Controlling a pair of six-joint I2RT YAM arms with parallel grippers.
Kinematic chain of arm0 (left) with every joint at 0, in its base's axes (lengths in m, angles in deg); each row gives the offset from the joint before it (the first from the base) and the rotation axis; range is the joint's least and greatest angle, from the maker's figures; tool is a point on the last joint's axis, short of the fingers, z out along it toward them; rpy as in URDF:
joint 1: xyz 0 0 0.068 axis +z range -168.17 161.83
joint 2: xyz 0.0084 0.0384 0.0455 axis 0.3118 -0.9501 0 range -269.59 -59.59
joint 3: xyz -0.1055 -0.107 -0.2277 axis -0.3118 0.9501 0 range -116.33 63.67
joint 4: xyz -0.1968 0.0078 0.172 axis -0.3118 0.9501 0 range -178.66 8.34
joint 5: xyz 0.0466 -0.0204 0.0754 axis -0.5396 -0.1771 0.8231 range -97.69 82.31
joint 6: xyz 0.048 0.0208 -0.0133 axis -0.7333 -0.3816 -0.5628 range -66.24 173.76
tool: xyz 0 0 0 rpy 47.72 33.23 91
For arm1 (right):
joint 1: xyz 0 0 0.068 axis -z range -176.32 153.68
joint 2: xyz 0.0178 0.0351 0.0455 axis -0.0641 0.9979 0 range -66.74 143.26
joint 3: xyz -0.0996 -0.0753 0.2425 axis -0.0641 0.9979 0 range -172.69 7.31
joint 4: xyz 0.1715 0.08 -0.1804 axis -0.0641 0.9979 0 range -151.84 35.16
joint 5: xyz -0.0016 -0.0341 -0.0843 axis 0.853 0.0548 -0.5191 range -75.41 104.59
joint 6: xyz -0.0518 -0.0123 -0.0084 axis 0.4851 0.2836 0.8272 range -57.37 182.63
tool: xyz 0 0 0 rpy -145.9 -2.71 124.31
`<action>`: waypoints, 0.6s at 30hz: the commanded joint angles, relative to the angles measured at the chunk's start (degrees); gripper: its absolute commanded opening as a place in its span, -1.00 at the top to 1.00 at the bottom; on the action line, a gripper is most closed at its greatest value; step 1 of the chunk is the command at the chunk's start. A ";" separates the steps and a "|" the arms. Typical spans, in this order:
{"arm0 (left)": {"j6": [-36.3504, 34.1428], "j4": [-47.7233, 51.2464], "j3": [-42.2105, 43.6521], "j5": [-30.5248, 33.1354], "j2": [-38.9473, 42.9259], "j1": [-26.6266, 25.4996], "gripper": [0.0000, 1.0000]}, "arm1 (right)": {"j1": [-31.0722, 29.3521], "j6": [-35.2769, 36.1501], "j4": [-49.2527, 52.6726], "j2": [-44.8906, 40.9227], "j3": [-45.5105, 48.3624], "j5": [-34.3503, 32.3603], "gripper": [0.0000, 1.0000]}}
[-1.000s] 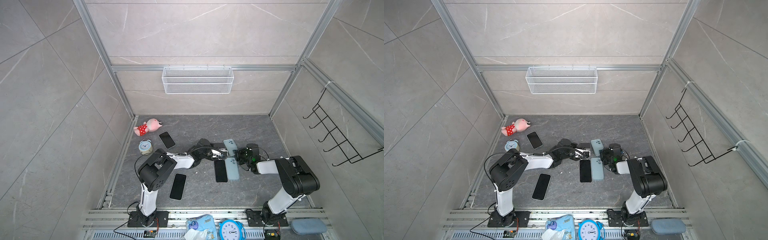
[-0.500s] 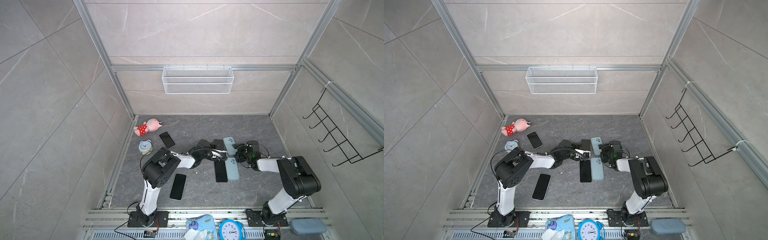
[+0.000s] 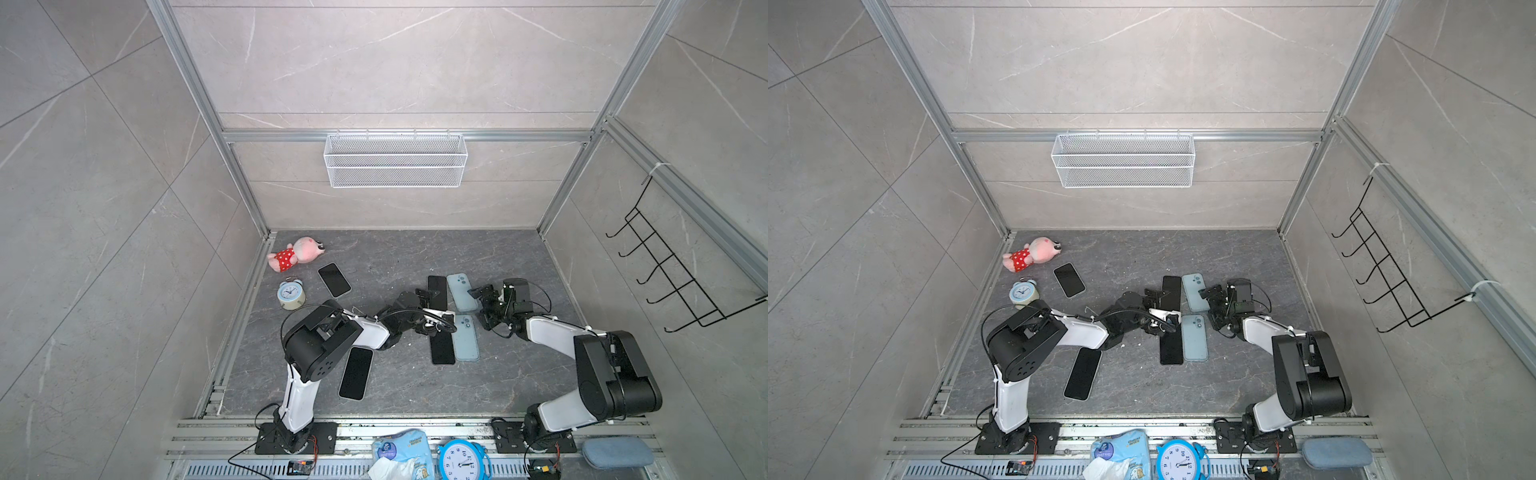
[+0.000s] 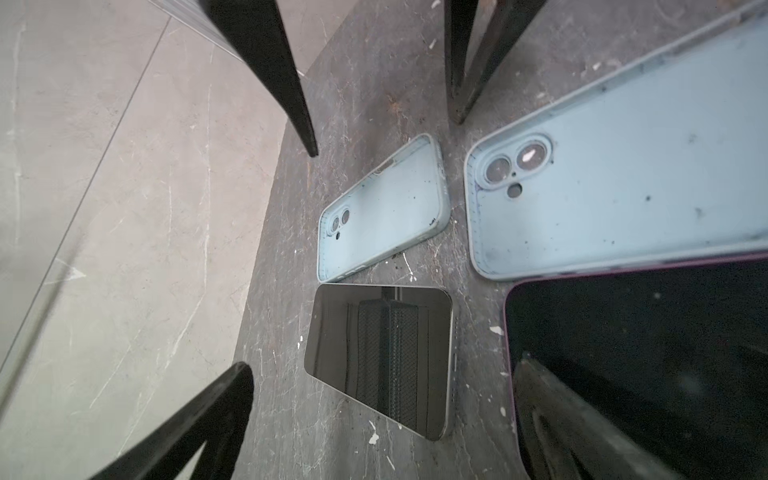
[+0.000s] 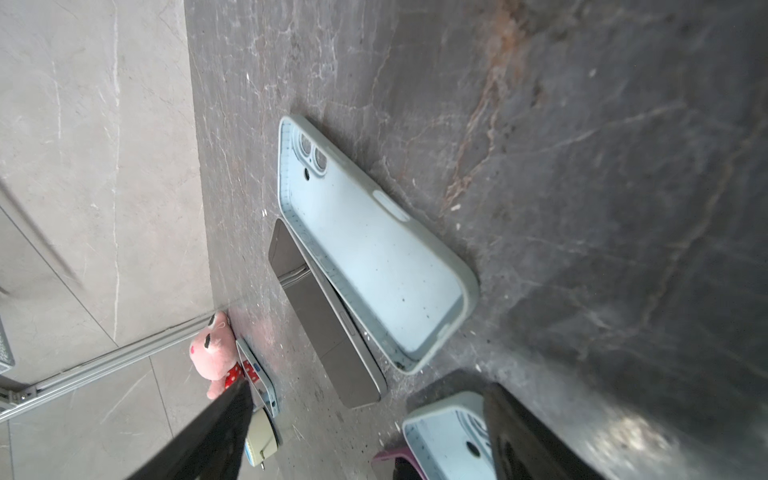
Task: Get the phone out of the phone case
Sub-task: 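Set the mint case down with the right gripper while the left carries the phone back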
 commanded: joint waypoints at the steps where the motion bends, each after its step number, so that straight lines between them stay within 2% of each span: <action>1: 9.16 -8.22 0.50 4.95 7.75 -0.34 -1.00 | 1.68 7.30 4.97 -0.20 -3.23 2.47 -0.74; 2: 11.27 -6.74 0.65 6.71 10.08 -0.39 -0.99 | 2.31 11.93 6.83 0.06 -5.00 2.47 -0.71; 4: 16.03 -2.29 0.43 11.75 14.97 -0.94 -1.00 | 3.01 20.36 17.01 1.52 -11.58 -0.57 -0.64; 7: 27.18 8.72 -1.15 17.51 22.27 -0.95 -1.00 | 3.04 27.46 24.18 4.02 -18.05 -3.77 -0.53; 13: 53.17 44.14 -10.84 25.59 30.86 -0.56 -1.00 | 2.86 34.39 28.45 13.63 -25.62 -4.02 -0.40; 18: 68.15 58.91 -10.06 27.54 37.76 -0.42 -1.00 | 2.42 36.39 27.14 17.12 -26.19 -4.52 -0.46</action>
